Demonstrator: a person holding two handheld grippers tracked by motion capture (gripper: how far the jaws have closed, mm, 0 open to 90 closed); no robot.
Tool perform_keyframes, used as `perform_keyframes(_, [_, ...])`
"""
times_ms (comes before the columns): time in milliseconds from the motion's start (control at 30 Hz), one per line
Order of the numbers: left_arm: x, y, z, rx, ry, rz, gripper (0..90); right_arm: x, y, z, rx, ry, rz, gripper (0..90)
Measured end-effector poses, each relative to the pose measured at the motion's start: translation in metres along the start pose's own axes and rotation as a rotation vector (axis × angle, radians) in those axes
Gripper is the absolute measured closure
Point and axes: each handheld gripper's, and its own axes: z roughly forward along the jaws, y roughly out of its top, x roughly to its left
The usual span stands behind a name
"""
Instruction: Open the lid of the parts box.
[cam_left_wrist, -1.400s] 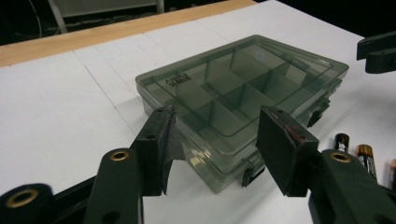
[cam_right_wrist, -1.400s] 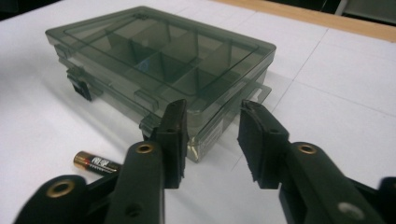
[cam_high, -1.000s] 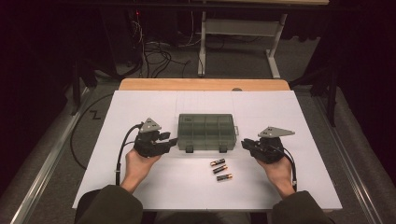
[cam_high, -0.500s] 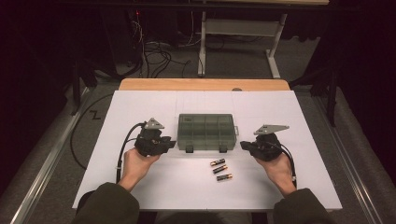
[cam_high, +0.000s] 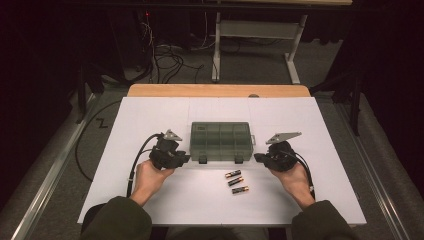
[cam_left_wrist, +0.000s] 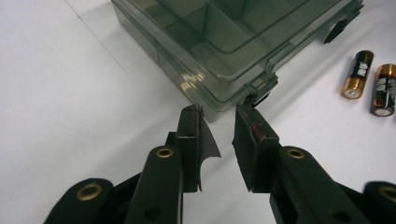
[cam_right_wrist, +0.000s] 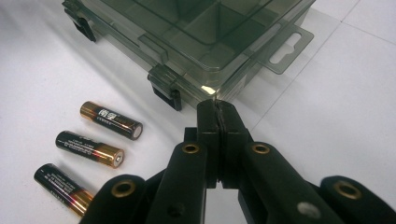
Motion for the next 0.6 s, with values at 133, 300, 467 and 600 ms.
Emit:
perform_keyframes(133, [0.000, 0.001, 0.004, 0.020, 0.014, -0.009, 71.5, 0.001, 0.002, 0.001, 0.006, 0.005, -0.001, 90.0])
perform_keyframes(300, [0.000, 0.003, 0.007, 0.028, 0.014, -0.015, 71.5, 0.002, 0.004, 0.005, 0.020, 0.010, -0.015, 90.0])
perform_keyframes(467, [-0.001, 0.006, 0.008, 0.031, 0.012, -0.012, 72.7, 0.004, 0.005, 0.006, 0.022, 0.010, -0.022, 90.0])
perform_keyframes(600, [-0.003, 0.013, 0.008, 0.025, 0.004, -0.005, 74.0, 0.004, 0.009, 0.005, 0.010, 0.010, -0.021, 90.0])
